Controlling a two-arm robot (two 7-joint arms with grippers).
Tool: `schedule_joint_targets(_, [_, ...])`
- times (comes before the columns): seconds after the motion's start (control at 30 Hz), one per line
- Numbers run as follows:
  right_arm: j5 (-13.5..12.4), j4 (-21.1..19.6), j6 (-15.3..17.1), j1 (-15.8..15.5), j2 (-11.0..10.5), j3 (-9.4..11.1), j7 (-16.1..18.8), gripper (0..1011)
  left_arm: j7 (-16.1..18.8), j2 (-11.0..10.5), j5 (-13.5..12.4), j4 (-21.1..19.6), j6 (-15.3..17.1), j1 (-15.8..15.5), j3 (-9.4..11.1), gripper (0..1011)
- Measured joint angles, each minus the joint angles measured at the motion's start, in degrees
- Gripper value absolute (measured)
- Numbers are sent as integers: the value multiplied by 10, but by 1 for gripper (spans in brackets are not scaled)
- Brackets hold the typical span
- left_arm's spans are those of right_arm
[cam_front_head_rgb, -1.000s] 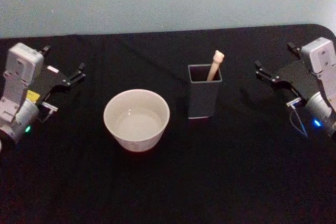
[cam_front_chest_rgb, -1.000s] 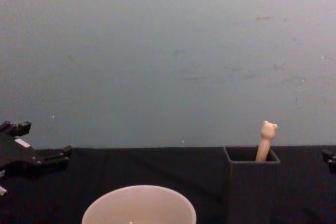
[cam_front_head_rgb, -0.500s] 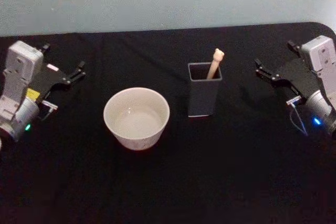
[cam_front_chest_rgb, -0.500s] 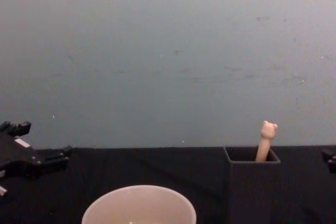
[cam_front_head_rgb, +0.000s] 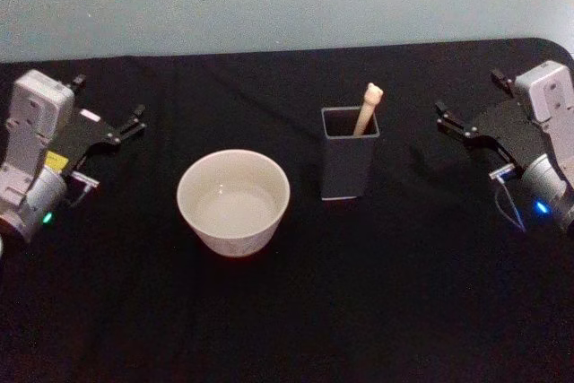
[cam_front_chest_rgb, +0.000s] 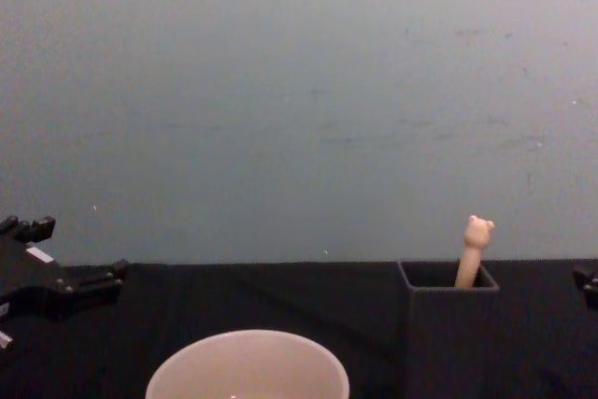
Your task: Pick up the stirring spoon with one hand, stir inside the cup, then place it back in its original position.
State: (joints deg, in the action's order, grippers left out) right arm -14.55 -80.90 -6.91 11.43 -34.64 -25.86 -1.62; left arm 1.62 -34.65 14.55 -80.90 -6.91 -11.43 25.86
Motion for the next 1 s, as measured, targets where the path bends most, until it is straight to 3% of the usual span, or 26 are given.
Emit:
schedule_joint_targets(0.7, [-1,0,0,0,1,2,2,1004,0,0,0,0,0,0,0,1001])
schedule_joint_targets(1.0, [-45,-30,4,-19,5,31,44,1004,0,0,0,0,0,0,0,1001])
